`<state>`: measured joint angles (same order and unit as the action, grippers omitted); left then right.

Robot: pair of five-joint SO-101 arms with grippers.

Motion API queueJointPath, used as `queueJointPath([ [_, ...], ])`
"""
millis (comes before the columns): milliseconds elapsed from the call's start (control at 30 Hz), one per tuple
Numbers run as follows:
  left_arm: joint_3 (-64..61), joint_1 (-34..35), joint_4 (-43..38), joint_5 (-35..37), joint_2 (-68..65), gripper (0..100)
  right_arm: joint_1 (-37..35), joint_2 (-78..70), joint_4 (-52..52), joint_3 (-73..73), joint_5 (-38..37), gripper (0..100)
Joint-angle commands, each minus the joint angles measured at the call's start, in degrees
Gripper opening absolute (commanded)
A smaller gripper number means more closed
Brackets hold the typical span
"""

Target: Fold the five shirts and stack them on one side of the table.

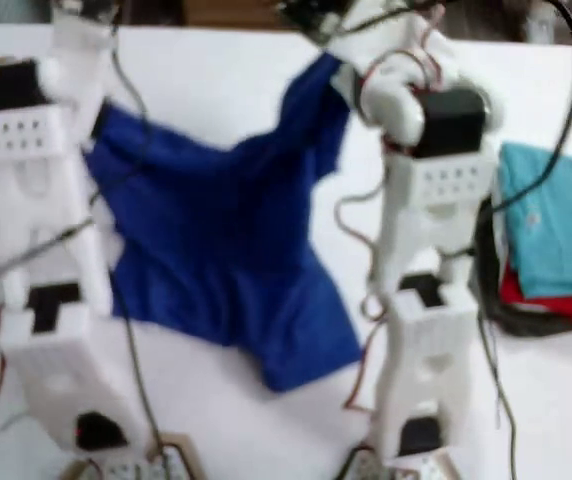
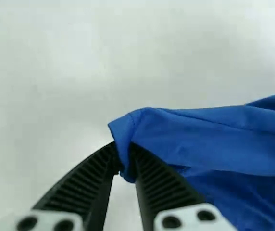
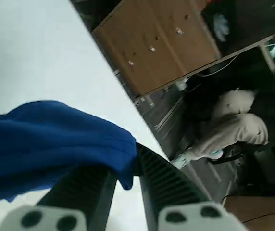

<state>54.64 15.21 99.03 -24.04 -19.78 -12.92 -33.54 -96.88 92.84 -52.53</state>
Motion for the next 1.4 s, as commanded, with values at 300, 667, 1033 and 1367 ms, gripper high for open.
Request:
queueJointPath([
  [300,10.2,1.1,2.9,-0.4,18.5,2,1.2,20.2,0.0,2.6,-4.7,2.0],
  [667,10.1,3.0,3.0,-0.4,30.5,2,1.2,32.8,0.0,2.5,-7.6,2.0],
  [1033,2.5,6.8,3.2,0.0,31.6,2,1.2,38.3,6.9,0.8,-7.5,2.0],
  [1367,-17.1,6.6,2.1,1.6,35.0,2,1.2,38.4,14.3,-5.4,-7.5,2.0],
])
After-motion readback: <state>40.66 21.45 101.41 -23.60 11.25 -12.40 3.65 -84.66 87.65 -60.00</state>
